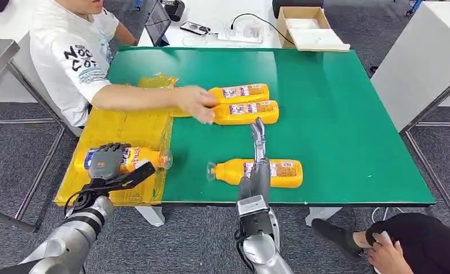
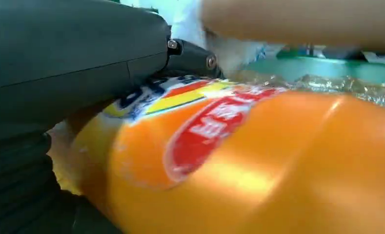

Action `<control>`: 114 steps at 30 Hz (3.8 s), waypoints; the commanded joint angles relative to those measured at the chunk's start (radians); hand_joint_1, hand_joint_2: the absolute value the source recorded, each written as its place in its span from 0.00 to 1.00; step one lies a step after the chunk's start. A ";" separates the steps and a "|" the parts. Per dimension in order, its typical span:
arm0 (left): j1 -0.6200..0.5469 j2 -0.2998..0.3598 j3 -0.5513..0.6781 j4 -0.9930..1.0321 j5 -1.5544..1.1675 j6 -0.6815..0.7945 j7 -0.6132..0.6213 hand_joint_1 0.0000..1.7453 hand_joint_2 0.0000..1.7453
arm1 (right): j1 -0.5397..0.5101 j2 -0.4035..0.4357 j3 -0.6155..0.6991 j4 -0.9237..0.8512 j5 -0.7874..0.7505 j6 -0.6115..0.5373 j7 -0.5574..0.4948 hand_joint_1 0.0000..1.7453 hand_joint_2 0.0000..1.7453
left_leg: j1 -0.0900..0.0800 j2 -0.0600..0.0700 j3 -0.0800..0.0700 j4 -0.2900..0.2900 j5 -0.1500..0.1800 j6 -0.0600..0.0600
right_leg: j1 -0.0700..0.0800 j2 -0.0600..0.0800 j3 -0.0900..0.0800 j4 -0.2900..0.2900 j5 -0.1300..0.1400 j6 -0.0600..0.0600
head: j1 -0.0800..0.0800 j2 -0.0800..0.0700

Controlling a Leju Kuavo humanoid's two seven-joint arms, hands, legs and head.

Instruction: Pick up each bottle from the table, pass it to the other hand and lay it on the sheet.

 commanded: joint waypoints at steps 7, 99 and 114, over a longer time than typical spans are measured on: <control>0.014 -0.029 0.041 0.069 0.146 -0.257 -0.117 0.00 0.00 | -0.035 0.011 -0.075 0.117 -0.011 0.023 0.019 0.00 0.00 | 0.000 -0.007 0.010 -0.001 0.000 0.000 | 0.000 -0.006 0.007 -0.001 -0.004 0.000 | 0.000 0.000; 0.246 -0.230 -0.197 -0.583 0.841 0.179 -0.330 0.00 1.00 | -0.238 -0.565 -0.105 0.505 0.540 0.630 0.682 0.07 1.00 | -0.001 -0.007 -0.002 0.000 0.001 0.002 | 0.000 -0.008 0.001 -0.003 0.001 0.000 | 0.000 0.000; 0.252 -0.235 -0.209 -0.579 0.855 0.179 -0.330 0.00 1.00 | -0.197 -0.454 -0.150 0.442 0.514 0.436 0.639 1.00 1.00 | 0.000 -0.003 0.004 0.000 0.000 0.002 | 0.000 -0.005 0.005 -0.003 0.001 0.000 | 0.000 0.000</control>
